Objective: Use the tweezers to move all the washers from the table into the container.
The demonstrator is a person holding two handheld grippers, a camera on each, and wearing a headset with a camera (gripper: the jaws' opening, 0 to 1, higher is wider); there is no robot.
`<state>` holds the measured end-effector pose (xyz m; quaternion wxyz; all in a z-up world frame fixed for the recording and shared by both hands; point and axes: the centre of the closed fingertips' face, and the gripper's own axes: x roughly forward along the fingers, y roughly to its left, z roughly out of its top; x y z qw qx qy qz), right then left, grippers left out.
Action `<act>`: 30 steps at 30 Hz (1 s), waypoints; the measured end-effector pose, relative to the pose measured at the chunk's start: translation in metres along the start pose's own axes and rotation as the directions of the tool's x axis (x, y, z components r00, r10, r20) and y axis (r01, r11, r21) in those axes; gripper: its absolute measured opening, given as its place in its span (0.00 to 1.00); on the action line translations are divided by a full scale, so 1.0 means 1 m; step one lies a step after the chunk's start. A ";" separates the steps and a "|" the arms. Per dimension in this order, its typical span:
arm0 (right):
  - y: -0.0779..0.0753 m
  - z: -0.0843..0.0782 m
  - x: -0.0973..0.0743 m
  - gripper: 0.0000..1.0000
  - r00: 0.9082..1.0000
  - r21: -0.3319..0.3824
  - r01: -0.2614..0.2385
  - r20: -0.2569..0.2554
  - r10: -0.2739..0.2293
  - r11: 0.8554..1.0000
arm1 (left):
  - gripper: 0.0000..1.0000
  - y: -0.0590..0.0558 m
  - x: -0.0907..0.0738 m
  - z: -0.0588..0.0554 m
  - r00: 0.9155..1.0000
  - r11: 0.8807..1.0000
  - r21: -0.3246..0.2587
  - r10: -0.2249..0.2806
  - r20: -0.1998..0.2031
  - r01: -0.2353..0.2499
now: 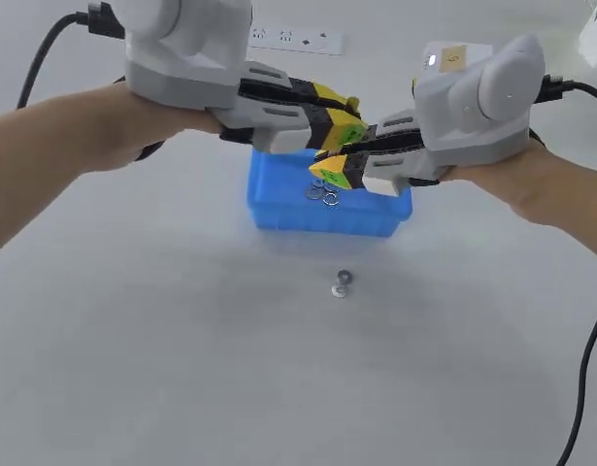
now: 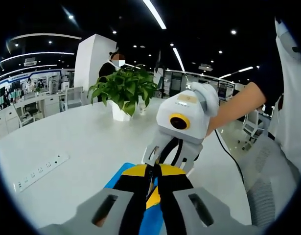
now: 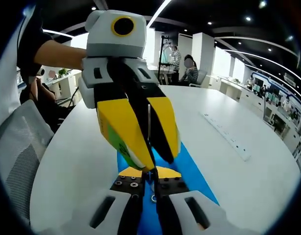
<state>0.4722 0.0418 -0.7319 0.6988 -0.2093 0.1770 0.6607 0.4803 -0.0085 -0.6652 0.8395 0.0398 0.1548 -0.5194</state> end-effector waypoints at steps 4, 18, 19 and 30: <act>0.003 0.000 0.001 0.07 1.000 -0.012 -0.025 -0.005 0.024 1.000 | 0.09 -0.004 -0.002 -0.002 0.999 0.999 0.019 -0.043 -0.022 0.043; 0.010 0.002 0.000 0.07 0.996 -0.043 -0.084 -0.021 0.083 0.996 | 0.07 -0.009 -0.008 0.000 0.995 0.982 0.175 -0.062 -0.082 0.076; 0.010 0.002 0.000 0.07 0.996 -0.040 -0.083 -0.023 0.082 0.996 | 0.07 -0.007 -0.008 0.000 0.995 0.980 0.187 -0.055 -0.085 0.070; 0.010 0.004 -0.001 0.07 0.997 -0.035 -0.081 -0.015 0.081 0.996 | 0.07 -0.006 -0.011 0.008 0.995 0.979 0.188 -0.064 -0.073 0.077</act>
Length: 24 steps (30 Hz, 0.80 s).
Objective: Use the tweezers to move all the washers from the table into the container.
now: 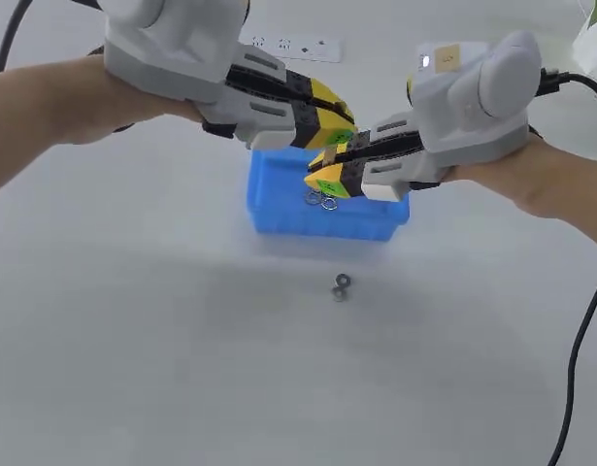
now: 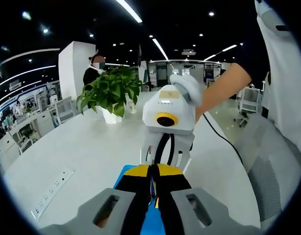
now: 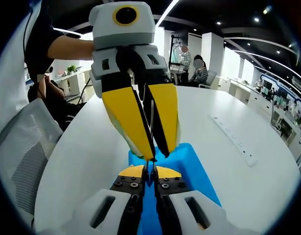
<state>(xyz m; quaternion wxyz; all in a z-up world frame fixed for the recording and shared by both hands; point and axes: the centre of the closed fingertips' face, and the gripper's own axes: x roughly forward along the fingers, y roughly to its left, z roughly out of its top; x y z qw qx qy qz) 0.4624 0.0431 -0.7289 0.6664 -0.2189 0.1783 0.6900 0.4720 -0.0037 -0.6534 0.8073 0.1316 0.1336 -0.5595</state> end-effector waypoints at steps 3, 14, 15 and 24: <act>0.000 -0.001 0.000 0.07 1.000 -0.001 -0.001 -0.003 0.001 1.000 | 0.07 -0.003 -0.001 0.004 1.000 1.000 -0.003 -0.008 0.003 0.008; 0.005 0.001 0.001 0.07 1.000 0.001 -0.015 0.010 0.015 1.000 | 0.11 -0.007 -0.004 0.004 1.000 0.999 -0.027 -0.029 0.002 0.029; 0.005 0.001 0.001 0.07 1.000 0.000 -0.014 0.011 0.014 1.000 | 0.11 -0.007 -0.004 0.004 1.000 0.999 -0.030 -0.029 0.000 0.029; 0.004 0.001 0.001 0.07 1.000 0.001 -0.011 0.010 0.011 1.000 | 0.07 0.000 -0.006 0.001 0.999 0.999 -0.015 -0.034 -0.009 0.034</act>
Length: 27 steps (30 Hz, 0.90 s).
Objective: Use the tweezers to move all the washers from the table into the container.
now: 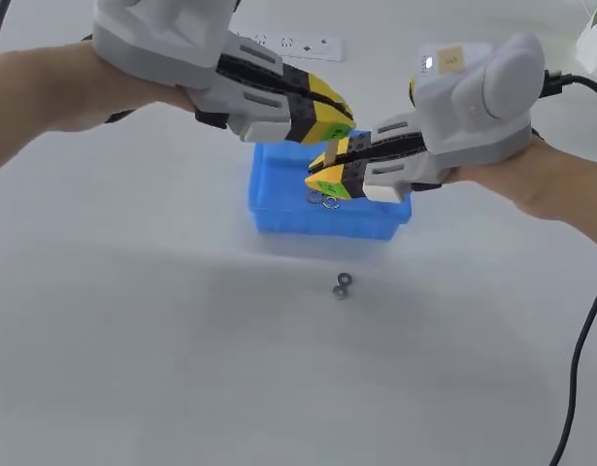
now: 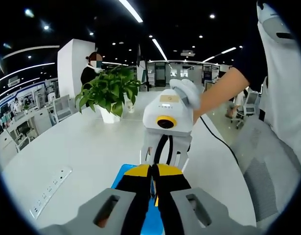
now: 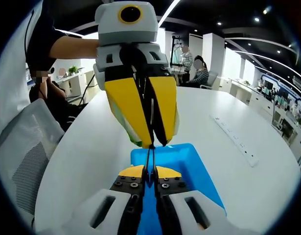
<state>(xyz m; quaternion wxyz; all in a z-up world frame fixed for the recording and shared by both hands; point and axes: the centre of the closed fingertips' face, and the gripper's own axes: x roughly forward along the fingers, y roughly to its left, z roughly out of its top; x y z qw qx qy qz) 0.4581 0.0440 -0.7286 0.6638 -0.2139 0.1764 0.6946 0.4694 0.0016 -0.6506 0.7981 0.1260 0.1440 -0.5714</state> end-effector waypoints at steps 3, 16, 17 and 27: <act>0.001 0.001 0.000 0.07 1.000 -0.005 -0.002 0.000 0.002 1.000 | 0.06 -0.002 0.000 0.000 1.000 1.000 0.016 -0.016 -0.002 0.016; -0.001 0.007 -0.004 0.22 0.999 -0.010 0.037 0.006 -0.036 0.999 | 0.04 -0.004 0.002 0.004 1.000 0.993 0.116 -0.005 -0.018 0.008; -0.002 0.008 -0.004 0.26 0.999 -0.021 0.047 0.007 -0.047 0.999 | 0.04 -0.004 0.002 0.003 1.000 0.993 0.119 -0.004 -0.022 0.007; 0.004 0.010 -0.013 0.41 0.996 0.037 0.069 0.047 -0.071 0.997 | 0.04 -0.003 -0.005 0.007 1.000 0.988 0.155 0.000 -0.019 0.003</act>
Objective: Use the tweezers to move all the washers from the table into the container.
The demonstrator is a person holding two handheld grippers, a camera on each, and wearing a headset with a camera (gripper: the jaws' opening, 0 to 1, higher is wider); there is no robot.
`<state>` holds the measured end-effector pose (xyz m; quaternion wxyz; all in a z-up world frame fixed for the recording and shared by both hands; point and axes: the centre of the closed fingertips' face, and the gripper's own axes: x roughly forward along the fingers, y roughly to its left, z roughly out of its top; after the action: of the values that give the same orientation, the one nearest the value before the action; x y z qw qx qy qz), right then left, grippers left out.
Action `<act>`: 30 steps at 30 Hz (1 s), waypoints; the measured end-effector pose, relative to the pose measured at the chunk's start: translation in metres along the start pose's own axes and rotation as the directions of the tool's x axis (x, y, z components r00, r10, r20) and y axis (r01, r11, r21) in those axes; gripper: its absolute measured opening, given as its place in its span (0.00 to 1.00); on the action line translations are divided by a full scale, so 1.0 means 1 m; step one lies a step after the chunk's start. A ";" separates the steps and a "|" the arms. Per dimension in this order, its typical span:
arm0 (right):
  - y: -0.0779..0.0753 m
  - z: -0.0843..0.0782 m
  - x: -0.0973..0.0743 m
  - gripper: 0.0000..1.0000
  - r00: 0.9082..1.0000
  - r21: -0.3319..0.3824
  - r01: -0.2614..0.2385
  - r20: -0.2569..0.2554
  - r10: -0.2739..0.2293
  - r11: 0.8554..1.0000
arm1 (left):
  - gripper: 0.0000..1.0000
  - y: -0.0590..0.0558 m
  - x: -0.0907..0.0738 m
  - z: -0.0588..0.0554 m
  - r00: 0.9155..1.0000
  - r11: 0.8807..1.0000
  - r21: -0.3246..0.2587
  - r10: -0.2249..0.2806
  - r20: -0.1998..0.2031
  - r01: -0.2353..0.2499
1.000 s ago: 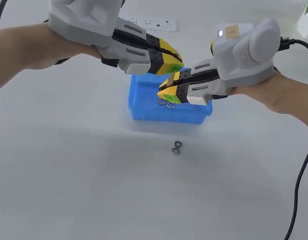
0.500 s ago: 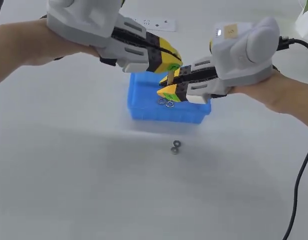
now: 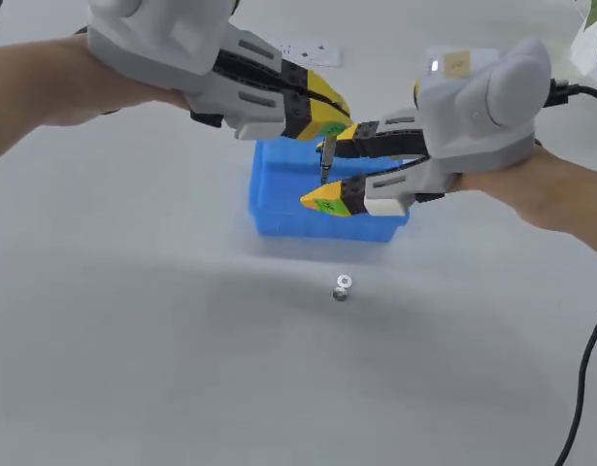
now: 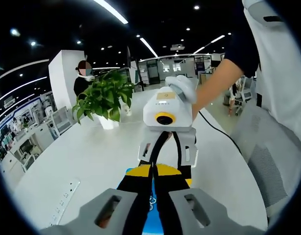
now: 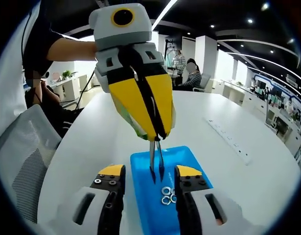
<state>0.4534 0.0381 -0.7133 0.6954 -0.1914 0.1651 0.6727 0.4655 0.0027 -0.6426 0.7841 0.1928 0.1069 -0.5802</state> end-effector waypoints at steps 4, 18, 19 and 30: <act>0.004 -0.001 -0.012 0.49 1.000 0.018 0.020 0.022 -0.021 1.000 | 0.04 -0.004 -0.002 0.004 1.000 1.000 0.009 -0.004 -0.002 0.004; 0.032 -0.016 -0.044 0.89 0.999 0.043 0.034 0.025 -0.035 0.998 | 0.04 -0.028 -0.002 0.023 1.000 1.000 0.007 -0.022 0.010 0.022; 0.035 -0.017 -0.047 0.90 0.999 0.047 0.036 0.027 -0.037 0.998 | 0.04 -0.030 -0.002 0.024 1.000 1.000 0.006 -0.023 0.012 0.023; 0.053 -0.041 -0.074 1.00 0.998 0.072 0.056 -0.014 -0.055 0.996 | 0.04 -0.054 0.002 0.026 0.999 0.999 0.023 -0.048 -0.011 0.048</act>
<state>0.3983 -0.0450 -0.7156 0.7193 -0.1745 0.1880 0.6456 0.4138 -0.0242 -0.6291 0.7670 0.2023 0.1089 -0.5992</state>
